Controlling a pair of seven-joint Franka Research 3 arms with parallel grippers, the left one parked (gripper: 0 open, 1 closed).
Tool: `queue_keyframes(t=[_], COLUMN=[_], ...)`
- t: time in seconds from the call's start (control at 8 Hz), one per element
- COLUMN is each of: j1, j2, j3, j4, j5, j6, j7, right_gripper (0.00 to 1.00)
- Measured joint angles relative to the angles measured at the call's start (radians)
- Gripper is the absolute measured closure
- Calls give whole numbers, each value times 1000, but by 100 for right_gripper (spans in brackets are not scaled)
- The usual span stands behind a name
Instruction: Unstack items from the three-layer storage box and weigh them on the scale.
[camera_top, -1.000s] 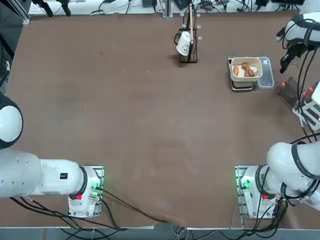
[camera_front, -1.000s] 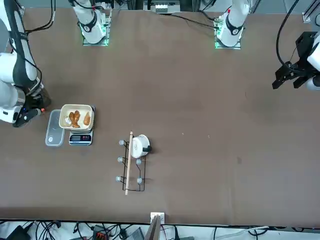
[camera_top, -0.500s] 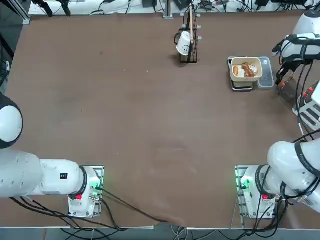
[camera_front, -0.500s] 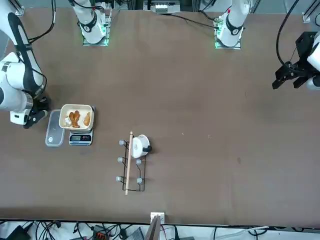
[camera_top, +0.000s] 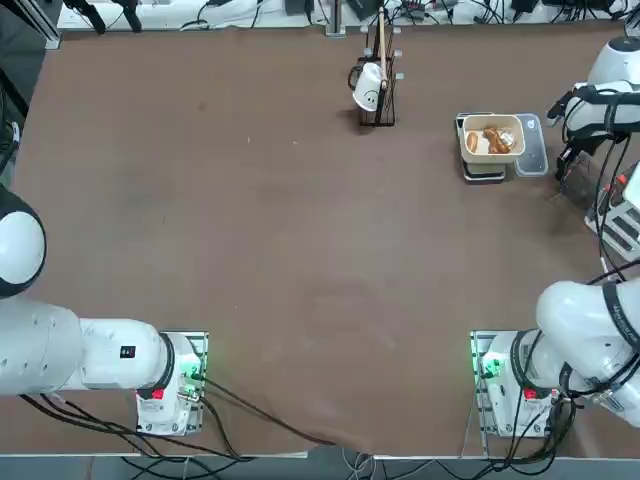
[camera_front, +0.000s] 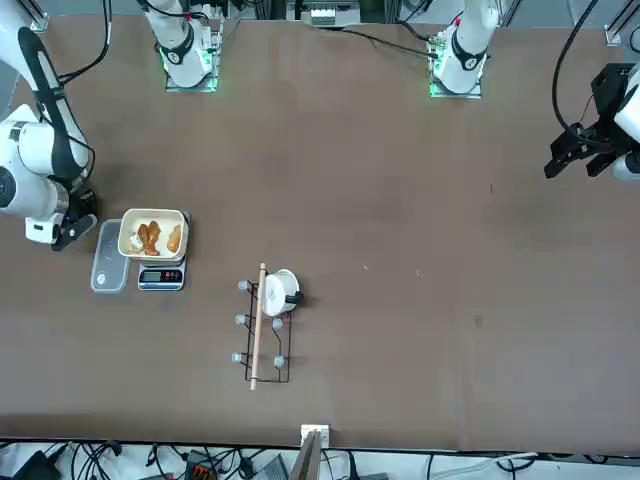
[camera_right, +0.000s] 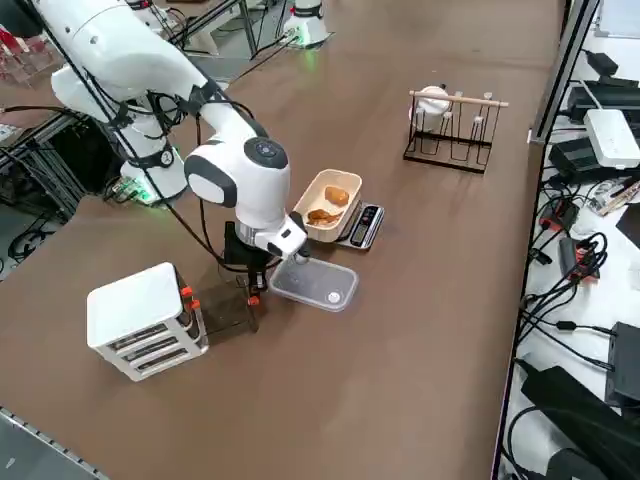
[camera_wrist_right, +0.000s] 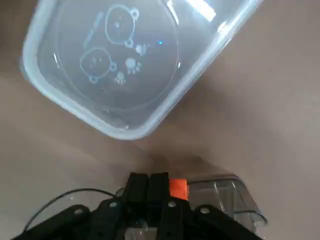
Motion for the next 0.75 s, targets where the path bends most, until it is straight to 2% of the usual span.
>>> queue_keyframes(t=[0.75], j1=[-88], j2=[-6], j3=[2], j4=[-27], j5=[-120], j6=[-50], j7=[-11], right_gripper=[99])
